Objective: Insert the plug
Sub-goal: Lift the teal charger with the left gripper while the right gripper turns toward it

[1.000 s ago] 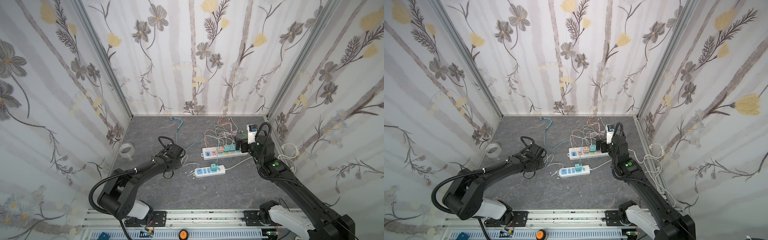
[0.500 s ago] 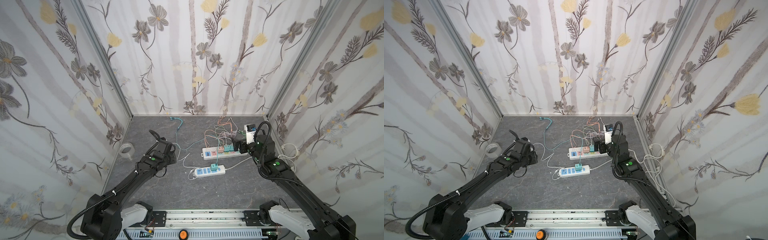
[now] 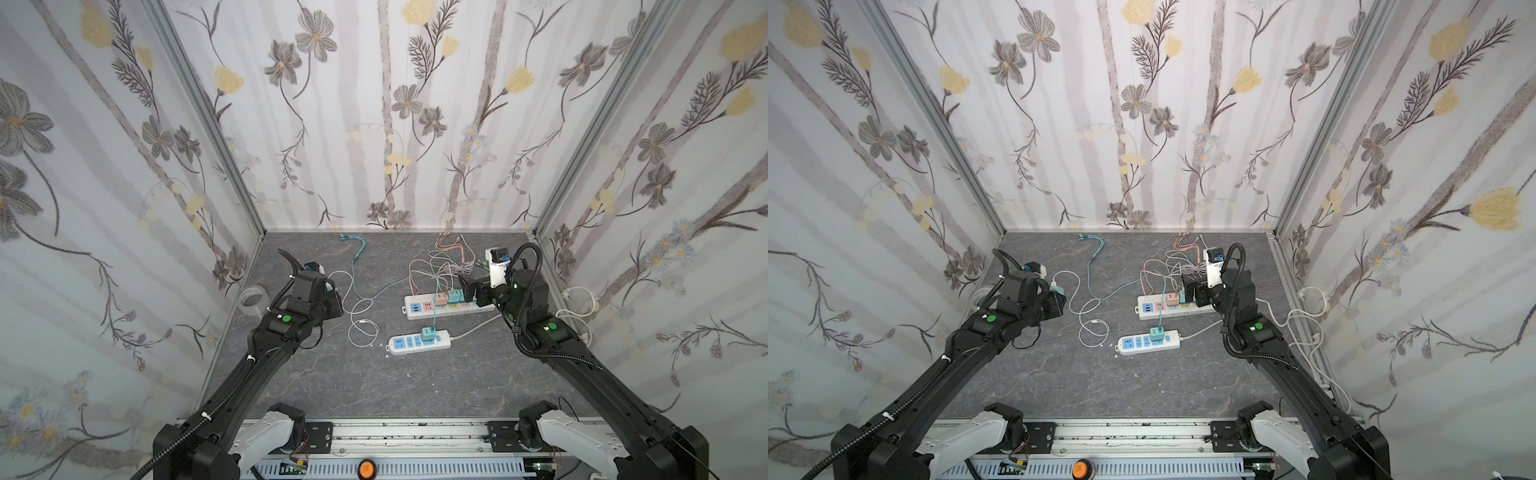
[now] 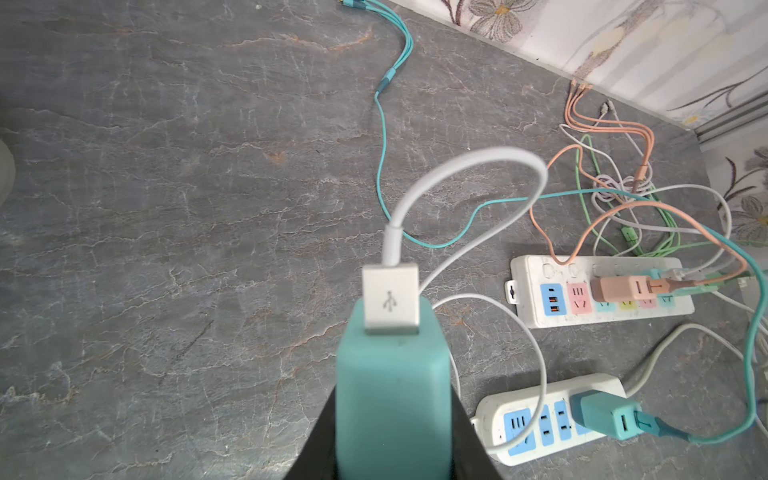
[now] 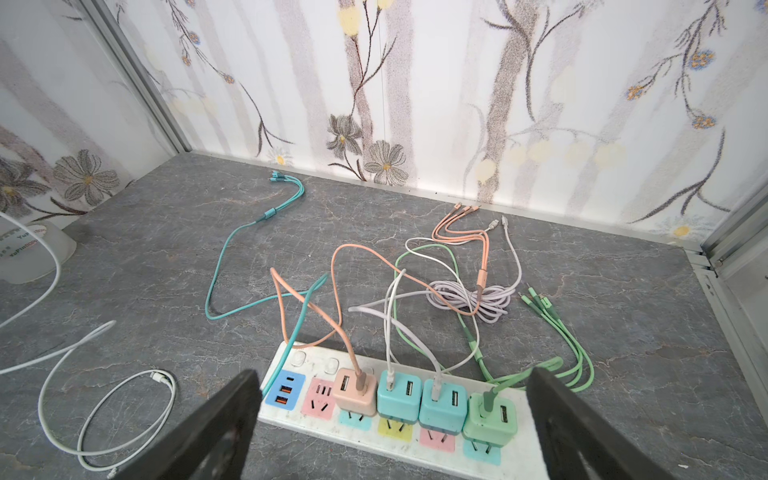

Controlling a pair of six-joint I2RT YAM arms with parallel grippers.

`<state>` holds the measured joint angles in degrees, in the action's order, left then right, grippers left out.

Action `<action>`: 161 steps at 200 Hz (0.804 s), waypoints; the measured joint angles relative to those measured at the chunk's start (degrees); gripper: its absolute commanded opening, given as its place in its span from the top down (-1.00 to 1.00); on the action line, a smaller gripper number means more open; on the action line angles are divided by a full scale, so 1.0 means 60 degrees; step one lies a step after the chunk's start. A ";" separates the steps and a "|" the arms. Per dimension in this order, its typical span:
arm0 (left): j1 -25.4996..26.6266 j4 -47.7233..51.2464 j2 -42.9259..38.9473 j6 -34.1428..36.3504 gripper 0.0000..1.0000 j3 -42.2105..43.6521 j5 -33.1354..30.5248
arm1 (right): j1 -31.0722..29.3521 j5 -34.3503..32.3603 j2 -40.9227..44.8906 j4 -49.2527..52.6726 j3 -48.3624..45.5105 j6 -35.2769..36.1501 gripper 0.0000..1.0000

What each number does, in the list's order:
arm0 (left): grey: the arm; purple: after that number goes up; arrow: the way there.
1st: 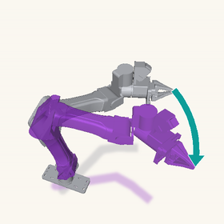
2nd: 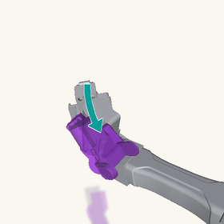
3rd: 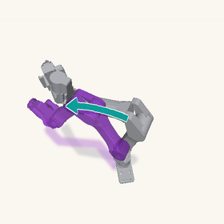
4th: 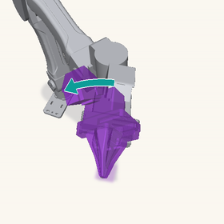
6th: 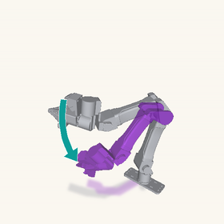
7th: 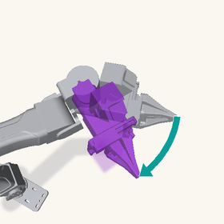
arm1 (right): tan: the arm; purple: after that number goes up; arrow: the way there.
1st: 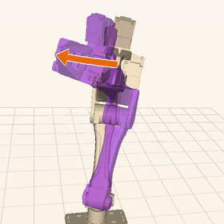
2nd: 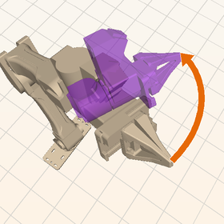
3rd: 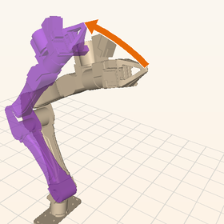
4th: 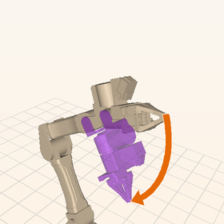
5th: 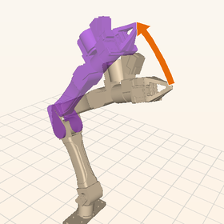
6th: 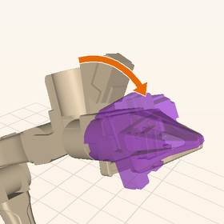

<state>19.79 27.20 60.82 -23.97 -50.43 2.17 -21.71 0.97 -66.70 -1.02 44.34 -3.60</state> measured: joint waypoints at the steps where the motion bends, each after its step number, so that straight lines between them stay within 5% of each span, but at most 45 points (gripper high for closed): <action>1: 0.0000 0.0004 0.0000 0.0004 1.00 -0.0007 0.0011 | 0.0000 0.0007 0.0000 0.0000 0.0000 0.0000 -0.99; 78: -0.0058 0.0007 0.0171 0.0725 1.00 -0.0656 0.1031 | -0.0004 0.0273 0.0277 -0.0441 -0.0171 0.0135 -0.99; 161: -0.0011 -0.1093 0.1311 0.1566 1.00 -0.1300 0.3457 | -0.0004 0.0266 0.0044 -0.0652 0.0251 0.0029 -0.99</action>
<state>19.73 20.64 68.69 -14.57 -58.24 22.92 -21.74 2.57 -66.43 -4.93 45.84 -3.42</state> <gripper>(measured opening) 0.274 0.994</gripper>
